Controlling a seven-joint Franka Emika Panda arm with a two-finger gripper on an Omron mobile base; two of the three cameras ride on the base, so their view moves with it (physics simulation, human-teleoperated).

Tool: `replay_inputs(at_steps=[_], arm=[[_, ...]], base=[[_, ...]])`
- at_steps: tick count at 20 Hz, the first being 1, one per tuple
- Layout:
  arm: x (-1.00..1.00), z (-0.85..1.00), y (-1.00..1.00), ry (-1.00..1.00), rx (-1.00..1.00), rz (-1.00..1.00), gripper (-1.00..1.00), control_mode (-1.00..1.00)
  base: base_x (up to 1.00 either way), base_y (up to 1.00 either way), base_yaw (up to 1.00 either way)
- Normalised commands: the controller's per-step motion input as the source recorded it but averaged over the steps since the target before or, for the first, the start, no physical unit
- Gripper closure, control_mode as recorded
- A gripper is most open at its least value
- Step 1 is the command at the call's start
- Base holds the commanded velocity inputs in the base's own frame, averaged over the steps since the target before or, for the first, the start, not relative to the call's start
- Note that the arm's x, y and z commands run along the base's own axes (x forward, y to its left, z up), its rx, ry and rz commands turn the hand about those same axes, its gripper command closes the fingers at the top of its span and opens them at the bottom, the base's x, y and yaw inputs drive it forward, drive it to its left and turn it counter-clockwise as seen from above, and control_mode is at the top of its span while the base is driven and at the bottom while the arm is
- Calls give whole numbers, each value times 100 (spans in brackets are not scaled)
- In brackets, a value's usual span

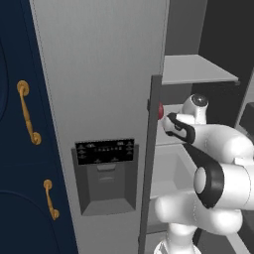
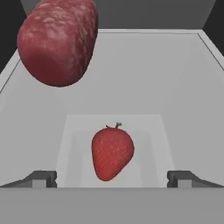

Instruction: Take the strawberry from the fridge and place it on top of the pancake, located on the dining counter.

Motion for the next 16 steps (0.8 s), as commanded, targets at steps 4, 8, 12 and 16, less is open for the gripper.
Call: replay_inputs(at_steps=[4,8,12,16], arm=[[22,-18,-1,0,0,0,-100,-100],[33,-22,-12,0,0,0,-100,-100],[21,-18,-1,0,0,0,-100,-100],[1,-23,0,0,0,0,100,-100]], base=[[0,0,0],[0,0,0],[0,0,0],[0,0,0]])
